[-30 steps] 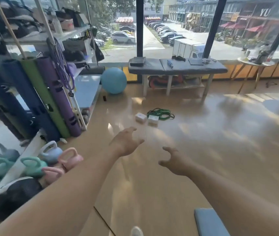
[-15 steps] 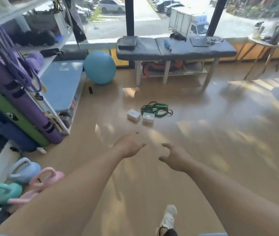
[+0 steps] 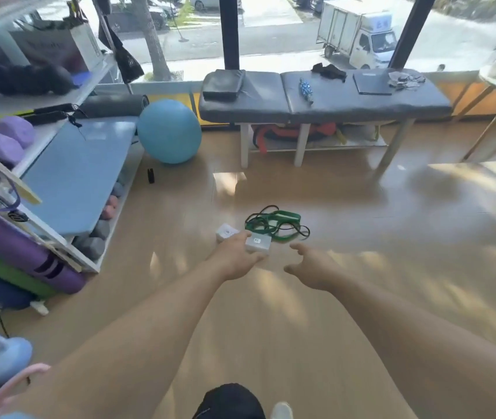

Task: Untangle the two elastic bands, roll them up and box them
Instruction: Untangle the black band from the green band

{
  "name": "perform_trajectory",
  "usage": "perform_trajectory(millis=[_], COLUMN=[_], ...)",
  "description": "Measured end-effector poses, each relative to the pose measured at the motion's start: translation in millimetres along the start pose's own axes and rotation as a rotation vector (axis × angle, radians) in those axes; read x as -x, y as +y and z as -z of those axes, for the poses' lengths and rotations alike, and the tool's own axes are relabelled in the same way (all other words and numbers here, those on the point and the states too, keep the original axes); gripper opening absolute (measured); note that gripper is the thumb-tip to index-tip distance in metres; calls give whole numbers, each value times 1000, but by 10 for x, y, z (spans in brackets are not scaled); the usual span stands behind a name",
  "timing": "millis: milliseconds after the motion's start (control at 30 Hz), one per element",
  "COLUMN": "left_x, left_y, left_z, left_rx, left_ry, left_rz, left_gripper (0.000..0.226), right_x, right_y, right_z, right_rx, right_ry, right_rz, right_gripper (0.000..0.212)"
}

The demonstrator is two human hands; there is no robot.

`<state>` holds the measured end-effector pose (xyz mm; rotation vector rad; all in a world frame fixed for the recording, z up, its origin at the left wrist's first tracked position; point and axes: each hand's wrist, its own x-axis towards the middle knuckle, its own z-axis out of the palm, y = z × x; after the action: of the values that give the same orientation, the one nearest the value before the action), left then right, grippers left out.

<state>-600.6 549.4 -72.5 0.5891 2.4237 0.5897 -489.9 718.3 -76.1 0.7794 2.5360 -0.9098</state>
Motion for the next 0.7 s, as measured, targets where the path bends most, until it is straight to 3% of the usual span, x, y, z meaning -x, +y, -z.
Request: perform_trajectory(millis=[367,700], left_x=[-2408,-4572], left_y=[254,311], left_z=[587,834], left_rx=[6,-72], left_ry=[-56,-146], left_rz=[-2,39], left_gripper=[61,67], right_x=[-2285,-4629], right_y=[-94,48], right_z=[886,1410], right_rx=[2,-5], right_ry=[-41,-124], right_rz=[-19,-19], right_gripper=[64,59])
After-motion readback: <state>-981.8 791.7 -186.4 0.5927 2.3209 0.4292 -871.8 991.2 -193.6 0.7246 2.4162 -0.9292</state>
